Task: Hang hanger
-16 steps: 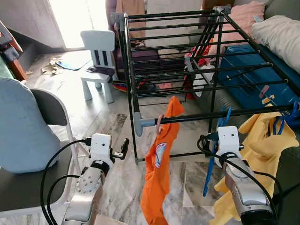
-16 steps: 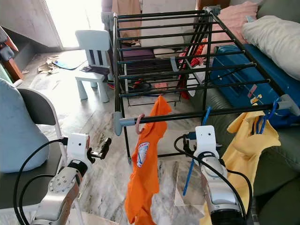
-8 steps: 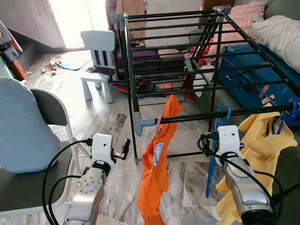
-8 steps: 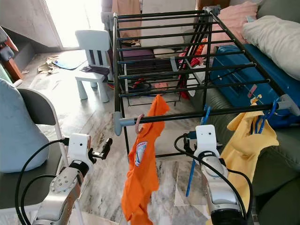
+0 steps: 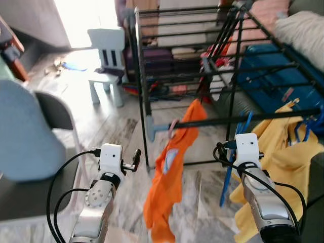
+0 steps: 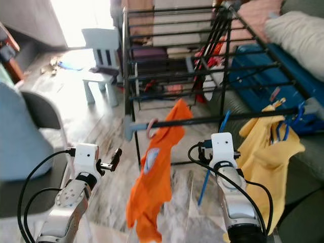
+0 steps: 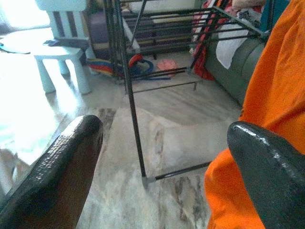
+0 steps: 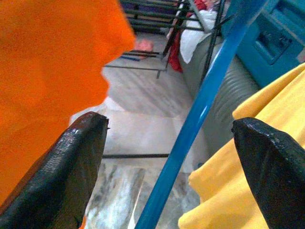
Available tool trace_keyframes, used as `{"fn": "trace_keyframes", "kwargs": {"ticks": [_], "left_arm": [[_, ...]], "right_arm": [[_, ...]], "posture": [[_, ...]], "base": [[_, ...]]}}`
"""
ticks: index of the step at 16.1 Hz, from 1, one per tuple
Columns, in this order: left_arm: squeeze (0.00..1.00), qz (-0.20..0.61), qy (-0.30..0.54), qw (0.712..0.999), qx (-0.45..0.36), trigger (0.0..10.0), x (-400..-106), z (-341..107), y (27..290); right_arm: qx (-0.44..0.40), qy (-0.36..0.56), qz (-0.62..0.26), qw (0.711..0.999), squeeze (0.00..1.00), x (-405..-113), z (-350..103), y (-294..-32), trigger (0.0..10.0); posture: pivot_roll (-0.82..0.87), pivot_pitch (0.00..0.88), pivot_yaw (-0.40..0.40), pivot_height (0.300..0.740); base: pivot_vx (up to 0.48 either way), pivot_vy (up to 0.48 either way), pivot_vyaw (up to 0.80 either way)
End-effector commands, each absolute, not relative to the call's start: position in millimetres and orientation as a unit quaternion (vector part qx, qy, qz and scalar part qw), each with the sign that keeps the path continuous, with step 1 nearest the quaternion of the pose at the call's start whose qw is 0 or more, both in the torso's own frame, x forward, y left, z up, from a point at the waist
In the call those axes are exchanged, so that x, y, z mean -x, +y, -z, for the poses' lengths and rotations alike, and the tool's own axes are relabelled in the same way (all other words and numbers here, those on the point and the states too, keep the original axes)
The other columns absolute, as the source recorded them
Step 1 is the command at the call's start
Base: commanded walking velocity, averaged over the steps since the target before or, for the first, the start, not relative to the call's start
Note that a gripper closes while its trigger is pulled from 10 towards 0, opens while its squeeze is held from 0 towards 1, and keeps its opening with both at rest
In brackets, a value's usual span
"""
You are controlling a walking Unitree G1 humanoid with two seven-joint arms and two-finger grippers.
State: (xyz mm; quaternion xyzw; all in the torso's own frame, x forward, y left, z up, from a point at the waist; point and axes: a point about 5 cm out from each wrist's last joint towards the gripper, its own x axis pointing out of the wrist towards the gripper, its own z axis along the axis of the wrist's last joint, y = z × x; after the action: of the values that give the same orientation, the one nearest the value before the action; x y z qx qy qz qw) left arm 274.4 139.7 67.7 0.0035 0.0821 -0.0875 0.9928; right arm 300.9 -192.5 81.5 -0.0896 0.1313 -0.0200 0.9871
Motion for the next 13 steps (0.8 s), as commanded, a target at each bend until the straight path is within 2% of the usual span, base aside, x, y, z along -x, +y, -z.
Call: {"fn": "trace_keyframes", "kwargs": {"ticks": [1,2,4,11,12,13], "left_arm": [[0.0,0.087,0.094,0.992,-0.011,10.0,-272.7,-63.0,140.9],[0.0,0.087,0.094,0.992,-0.011,10.0,-272.8,-63.0,140.9],[0.0,0.086,0.095,0.992,-0.011,10.0,-272.9,-62.7,140.7],[0.0,0.087,0.096,0.992,-0.01,10.0,-275.2,-61.2,136.9],[0.0,0.087,0.096,0.991,-0.01,10.0,-274.5,-60.4,137.1],[0.0,0.086,0.097,0.991,-0.01,10.0,-273.7,-59.1,137.7]], "right_arm": [[0.09,0.123,0.018,0.988,1.0,-302.3,-85.1,-190.5,10.0],[0.09,0.123,0.018,0.988,1.0,-302.5,-85.1,-190.5,10.0],[0.091,0.123,0.017,0.988,1.0,-302.8,-85.1,-190.5,10.0],[0.092,0.122,0.016,0.988,1.0,-305.7,-86.9,-191.2,10.0],[0.092,0.122,0.016,0.988,1.0,-306.0,-86.9,-191.4,10.0],[0.092,0.122,0.016,0.988,1.0,-305.9,-87.0,-191.3,10.0]], "posture": [[-0.15,0.0,0.032,0.74],[-0.15,0.0,0.031,0.74],[-0.15,0.0,0.031,0.74],[-0.16,0.0,0.024,0.74],[-0.16,0.0,0.023,0.74],[-0.16,0.0,0.021,0.74]], "base": [[-0.356,0.0,0.0],[-0.356,0.0,0.0],[0.247,0.0,0.0],[-0.355,0.0,0.0],[0.247,0.0,0.0],[-0.352,0.0,0.0]]}}
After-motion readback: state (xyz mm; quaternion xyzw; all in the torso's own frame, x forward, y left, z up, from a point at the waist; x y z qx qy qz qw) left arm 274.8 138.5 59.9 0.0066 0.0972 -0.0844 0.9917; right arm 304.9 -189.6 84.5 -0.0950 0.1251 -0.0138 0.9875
